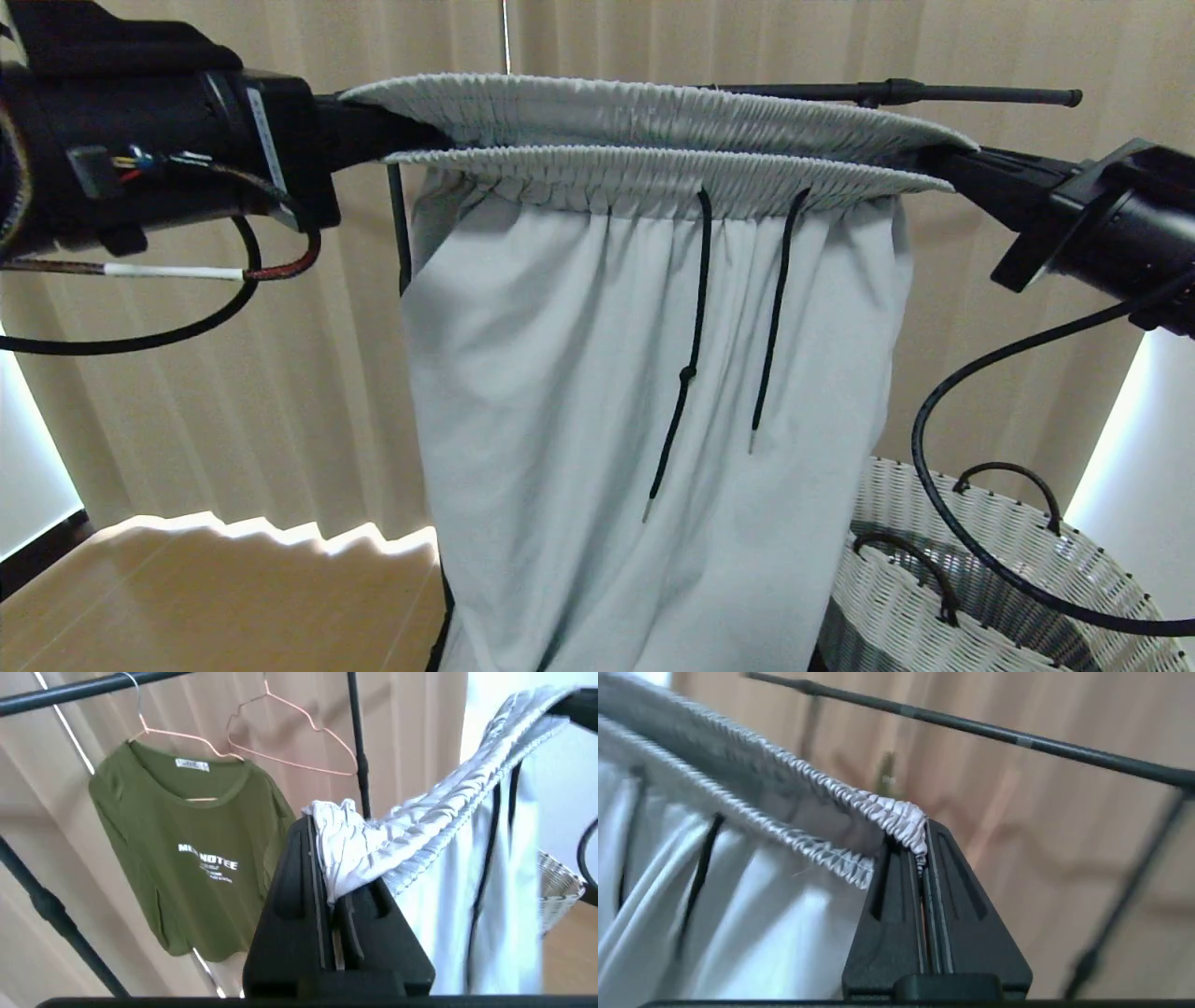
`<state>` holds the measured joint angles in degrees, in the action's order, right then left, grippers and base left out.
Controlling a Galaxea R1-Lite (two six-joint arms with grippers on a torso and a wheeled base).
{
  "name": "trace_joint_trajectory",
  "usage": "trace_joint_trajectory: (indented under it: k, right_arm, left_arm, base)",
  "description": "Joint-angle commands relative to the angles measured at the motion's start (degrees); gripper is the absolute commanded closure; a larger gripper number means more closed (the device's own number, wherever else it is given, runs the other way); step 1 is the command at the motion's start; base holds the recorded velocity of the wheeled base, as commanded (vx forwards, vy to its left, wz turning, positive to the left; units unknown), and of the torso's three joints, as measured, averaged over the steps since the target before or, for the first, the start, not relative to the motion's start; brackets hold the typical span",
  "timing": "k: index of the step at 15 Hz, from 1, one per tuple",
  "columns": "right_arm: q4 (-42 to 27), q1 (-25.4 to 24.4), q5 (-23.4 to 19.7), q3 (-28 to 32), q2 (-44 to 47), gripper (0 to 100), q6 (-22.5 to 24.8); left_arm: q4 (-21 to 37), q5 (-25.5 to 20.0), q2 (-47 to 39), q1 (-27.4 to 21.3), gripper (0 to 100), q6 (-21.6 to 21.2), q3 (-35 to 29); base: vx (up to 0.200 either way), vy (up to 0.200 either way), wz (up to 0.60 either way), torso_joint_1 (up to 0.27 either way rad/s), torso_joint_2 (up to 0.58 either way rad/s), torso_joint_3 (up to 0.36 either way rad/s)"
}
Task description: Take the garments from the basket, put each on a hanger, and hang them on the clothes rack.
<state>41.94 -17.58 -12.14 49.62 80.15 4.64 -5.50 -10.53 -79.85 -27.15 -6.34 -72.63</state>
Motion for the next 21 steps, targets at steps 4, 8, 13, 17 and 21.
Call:
trace_joint_trajectory:
  k: [4,8,13,17,21]
  right_arm:
    - [0.9,0.9,0.2,-5.8,1.4,100,0.5]
    - [0.9,0.9,0.2,-5.7,1.6,100,1.5]
    - [0.6,0.9,0.5,-6.1,-0.3,100,1.6]
    - [-7.4,0.4,-0.1,-8.4,-9.8,100,1.5]
    - [-13.9,-5.8,-1.4,-10.2,-15.1,100,0.2]
  left_arm:
    - [-5.2,0.2,-0.9,-3.2,100,0.5,12.4]
    - [-11.6,3.2,-1.2,-2.9,100,0.5,14.6]
    - [-11.8,3.1,-1.6,-2.9,100,0.5,14.7]
    - [-16.2,3.2,-9.6,-2.6,100,0.6,10.1]
    - [-18.3,4.8,-18.4,-2.6,100,1.9,2.2]
  base:
    - [0.000,0.000,0.00,0.000,0.00,0.000]
    - [0.000,0.000,0.00,0.000,0.00,0.000]
    - [0.000,0.000,0.00,0.000,0.00,0.000]
    - [0.000,0.000,0.00,0.000,0.00,0.000]
    - [0.000,0.000,0.00,0.000,0.00,0.000]
